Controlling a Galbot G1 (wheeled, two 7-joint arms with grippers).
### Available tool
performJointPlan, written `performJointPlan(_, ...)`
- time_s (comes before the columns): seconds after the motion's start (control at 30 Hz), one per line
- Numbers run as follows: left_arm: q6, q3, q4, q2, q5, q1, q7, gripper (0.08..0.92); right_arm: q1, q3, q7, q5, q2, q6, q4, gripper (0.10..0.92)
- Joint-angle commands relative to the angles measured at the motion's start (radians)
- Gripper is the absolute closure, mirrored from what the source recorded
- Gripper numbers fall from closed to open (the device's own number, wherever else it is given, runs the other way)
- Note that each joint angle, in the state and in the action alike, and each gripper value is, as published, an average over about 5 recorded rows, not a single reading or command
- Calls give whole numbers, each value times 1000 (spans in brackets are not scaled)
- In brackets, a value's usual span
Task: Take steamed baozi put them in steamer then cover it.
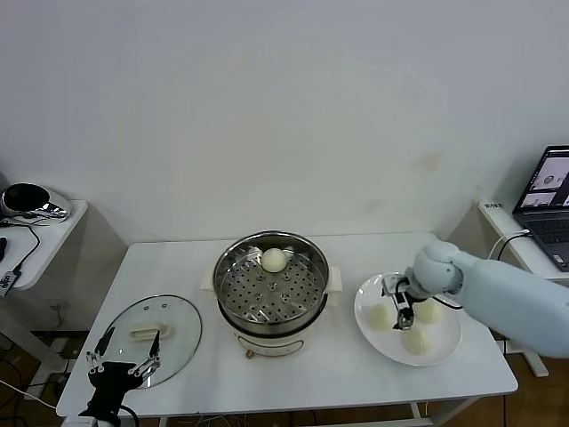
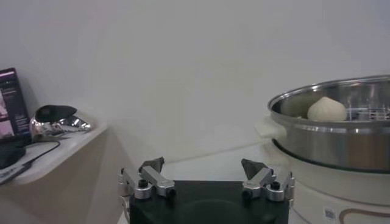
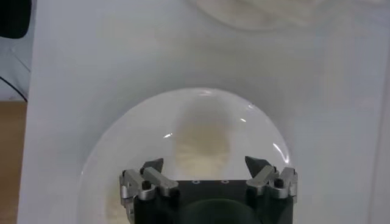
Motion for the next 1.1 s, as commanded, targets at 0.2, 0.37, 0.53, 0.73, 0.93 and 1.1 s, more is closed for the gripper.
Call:
performJointPlan(0.2,-1,1,8,0,0,-4,-1,177,-78,60,4,-65,80,25,-112,205)
performJointPlan(0.37,-1,2,13,-1,0,-7,-1,177,-85,70,-2,-77,85,29,-126,232)
performJointPlan(0.53,-1,2,13,-2,0,-7,-1,177,-91,75,-7,-75,86,31,-128,306)
performJointPlan(0.73,-2,2,10,-2,1,-4,-1,177,-66,78,-14,-57,67,28,-104,398)
performJointPlan(0.93,0,1,2,0,0,-1,-1,177,130,8,-37,67,-4,-6,-7,440)
performJointPlan(1.1,1,1,-3,3,0,-3,0,177,420,-149,-46,260,-30,-64,75,431)
